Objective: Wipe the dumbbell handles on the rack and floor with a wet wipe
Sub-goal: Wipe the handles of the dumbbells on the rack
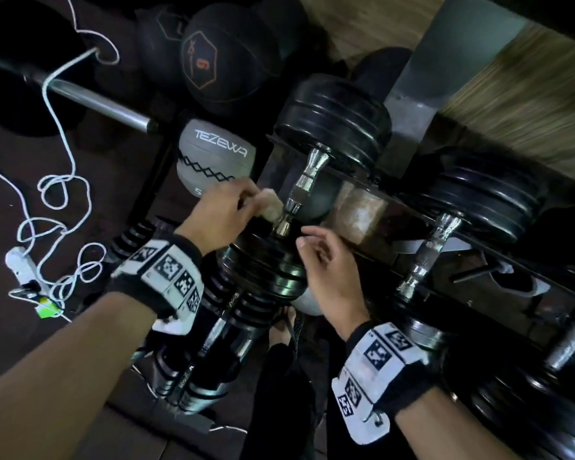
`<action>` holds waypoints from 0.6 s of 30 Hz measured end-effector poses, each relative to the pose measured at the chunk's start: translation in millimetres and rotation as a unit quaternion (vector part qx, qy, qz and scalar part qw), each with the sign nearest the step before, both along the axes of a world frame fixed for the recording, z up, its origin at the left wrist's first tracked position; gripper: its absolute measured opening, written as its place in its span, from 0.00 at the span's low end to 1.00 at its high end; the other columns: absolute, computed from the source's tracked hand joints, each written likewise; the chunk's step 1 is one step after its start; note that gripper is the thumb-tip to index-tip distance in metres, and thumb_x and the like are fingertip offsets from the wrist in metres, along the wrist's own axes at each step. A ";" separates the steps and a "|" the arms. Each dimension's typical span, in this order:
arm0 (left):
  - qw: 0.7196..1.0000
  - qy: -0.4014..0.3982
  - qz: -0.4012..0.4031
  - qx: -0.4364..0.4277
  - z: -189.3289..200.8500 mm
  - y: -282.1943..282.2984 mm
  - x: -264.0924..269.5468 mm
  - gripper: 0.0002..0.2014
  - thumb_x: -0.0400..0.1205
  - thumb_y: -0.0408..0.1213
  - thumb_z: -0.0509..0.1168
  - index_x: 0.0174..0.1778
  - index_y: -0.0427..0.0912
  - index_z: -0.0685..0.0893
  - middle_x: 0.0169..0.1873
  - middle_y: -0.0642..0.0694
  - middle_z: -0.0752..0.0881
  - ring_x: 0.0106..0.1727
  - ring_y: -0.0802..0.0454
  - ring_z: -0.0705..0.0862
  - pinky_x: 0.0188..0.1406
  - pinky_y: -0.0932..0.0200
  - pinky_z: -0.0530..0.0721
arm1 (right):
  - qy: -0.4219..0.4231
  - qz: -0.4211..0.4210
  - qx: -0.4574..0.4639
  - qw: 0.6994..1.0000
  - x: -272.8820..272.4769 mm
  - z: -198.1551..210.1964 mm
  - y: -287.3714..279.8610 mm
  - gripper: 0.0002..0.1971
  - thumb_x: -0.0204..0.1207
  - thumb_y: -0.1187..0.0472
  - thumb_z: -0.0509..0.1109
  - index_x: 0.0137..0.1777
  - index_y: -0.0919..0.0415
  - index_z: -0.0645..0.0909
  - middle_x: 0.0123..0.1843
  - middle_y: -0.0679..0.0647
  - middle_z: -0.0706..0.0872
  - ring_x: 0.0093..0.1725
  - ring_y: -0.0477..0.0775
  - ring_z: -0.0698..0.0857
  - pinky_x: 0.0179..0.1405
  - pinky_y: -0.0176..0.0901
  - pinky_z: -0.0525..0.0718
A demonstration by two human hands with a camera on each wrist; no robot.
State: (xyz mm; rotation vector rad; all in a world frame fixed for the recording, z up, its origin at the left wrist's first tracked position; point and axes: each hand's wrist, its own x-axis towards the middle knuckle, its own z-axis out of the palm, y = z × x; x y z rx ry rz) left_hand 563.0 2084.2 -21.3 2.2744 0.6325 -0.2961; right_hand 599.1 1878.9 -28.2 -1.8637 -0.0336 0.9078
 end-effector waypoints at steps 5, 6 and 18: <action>0.974 0.185 -0.123 -0.037 -16.6 13.9 40.2 0.14 0.86 0.49 0.64 0.37 0.48 0.84 0.35 0.52 0.85 0.39 0.52 0.84 0.37 0.62 0.77 | 0.039 -0.041 -0.069 0.996 -25.0 -3.7 23.1 0.25 0.88 0.43 0.55 0.82 0.52 0.68 0.84 0.54 0.67 0.84 0.51 0.63 0.84 0.52 0.64; 0.966 0.202 -0.144 -0.066 -19.7 13.1 45.3 0.13 0.86 0.47 0.65 0.41 0.45 0.88 0.39 0.50 0.88 0.42 0.53 0.85 0.43 0.62 0.80 | 0.037 -0.060 -0.063 0.996 -28.4 -3.3 25.8 0.25 0.89 0.44 0.54 0.83 0.53 0.66 0.85 0.55 0.65 0.85 0.51 0.60 0.84 0.51 0.62; 0.976 0.164 -0.056 -0.132 -19.8 4.6 26.9 0.04 0.84 0.41 0.69 0.50 0.53 0.90 0.46 0.56 0.90 0.54 0.56 0.86 0.64 0.59 0.79 | 0.024 -0.035 -0.058 0.997 -25.5 -5.0 18.8 0.25 0.89 0.45 0.54 0.83 0.52 0.65 0.81 0.54 0.69 0.80 0.52 0.68 0.81 0.49 0.68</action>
